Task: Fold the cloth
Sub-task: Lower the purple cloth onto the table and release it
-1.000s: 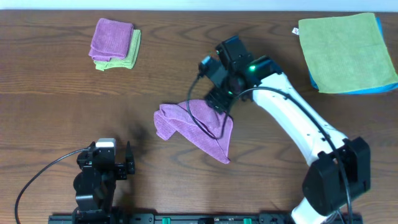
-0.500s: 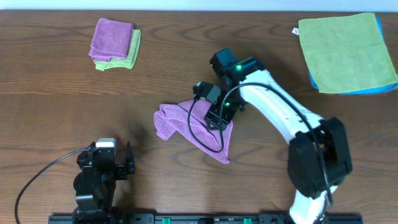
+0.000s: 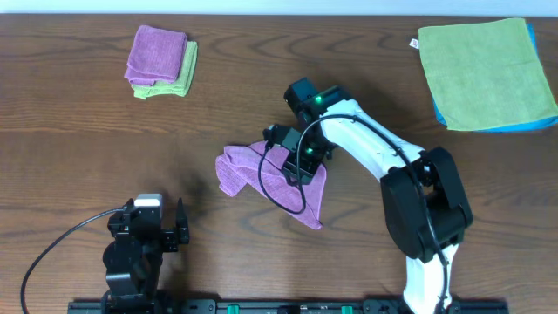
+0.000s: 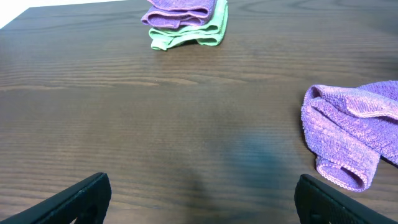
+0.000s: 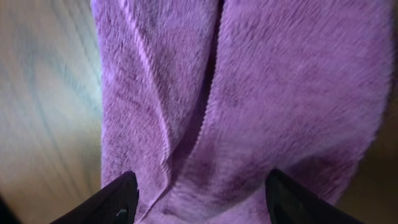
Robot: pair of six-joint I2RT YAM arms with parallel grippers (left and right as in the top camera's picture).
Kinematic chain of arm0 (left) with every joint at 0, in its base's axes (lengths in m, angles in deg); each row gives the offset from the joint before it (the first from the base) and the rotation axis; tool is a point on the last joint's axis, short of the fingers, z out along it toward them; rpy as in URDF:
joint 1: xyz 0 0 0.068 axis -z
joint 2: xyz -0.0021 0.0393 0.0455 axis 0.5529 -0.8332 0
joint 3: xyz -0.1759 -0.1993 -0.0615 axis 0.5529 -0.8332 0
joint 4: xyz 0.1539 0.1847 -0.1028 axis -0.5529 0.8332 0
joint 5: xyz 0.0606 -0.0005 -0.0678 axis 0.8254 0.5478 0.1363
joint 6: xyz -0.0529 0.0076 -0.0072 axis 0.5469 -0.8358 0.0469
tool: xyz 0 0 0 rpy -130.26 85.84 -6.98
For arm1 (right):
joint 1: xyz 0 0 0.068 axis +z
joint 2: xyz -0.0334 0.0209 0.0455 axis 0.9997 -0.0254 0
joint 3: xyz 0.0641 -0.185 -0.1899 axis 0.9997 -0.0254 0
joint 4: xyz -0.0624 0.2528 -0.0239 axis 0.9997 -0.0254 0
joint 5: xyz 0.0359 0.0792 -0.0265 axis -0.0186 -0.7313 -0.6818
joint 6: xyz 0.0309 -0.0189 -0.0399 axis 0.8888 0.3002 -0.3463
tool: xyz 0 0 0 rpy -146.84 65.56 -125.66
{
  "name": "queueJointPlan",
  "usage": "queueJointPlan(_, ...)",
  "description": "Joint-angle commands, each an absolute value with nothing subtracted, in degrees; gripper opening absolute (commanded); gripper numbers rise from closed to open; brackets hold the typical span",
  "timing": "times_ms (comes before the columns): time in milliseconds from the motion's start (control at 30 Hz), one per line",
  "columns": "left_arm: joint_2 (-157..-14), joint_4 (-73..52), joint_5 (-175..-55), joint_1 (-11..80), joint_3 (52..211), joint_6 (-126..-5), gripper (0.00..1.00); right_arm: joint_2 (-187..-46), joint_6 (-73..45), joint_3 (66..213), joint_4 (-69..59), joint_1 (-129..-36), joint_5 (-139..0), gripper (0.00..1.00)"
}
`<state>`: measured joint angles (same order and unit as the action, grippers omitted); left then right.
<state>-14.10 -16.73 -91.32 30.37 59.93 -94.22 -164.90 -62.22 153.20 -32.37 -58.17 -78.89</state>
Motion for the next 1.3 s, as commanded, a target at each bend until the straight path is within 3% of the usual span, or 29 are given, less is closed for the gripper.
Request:
queueJointPlan(0,-13.7,-16.3,-90.7,30.6,59.1,-94.8,0.96,-165.3,-62.3,153.1,-30.8,-58.0,-78.2,0.65)
queueJointPlan(300,-13.7,-16.3,-90.7,30.6,59.1,-94.8,0.95,-166.1,-62.2,153.1,-30.2,-58.0,-77.6,0.67)
queueJointPlan(400,-13.7,-16.3,-90.7,30.6,59.1,-94.8,0.95,-167.2,-62.0,153.1,-30.1,-58.0,-77.6,0.61)
queueJointPlan(467,-13.7,-16.3,-90.7,30.6,59.1,-94.8,0.95,-167.9,-62.0,153.1,-29.8,-58.0,-77.6,0.5)
queueJointPlan(633,-13.7,-16.3,-90.7,30.6,59.1,-94.8,0.95,-168.2,-60.5,153.1,-27.7,-58.0,-73.5,0.01)
queueJointPlan(1000,-13.7,-16.3,-90.7,30.6,59.1,-94.8,0.96,-165.2,-54.6,156.4,-20.5,-58.6,-58.1,0.01)
queueJointPlan(1267,-13.7,-16.3,-90.7,30.6,59.1,-94.8,0.95,-165.1,-50.7,157.5,-9.3,-64.9,-48.4,0.01)
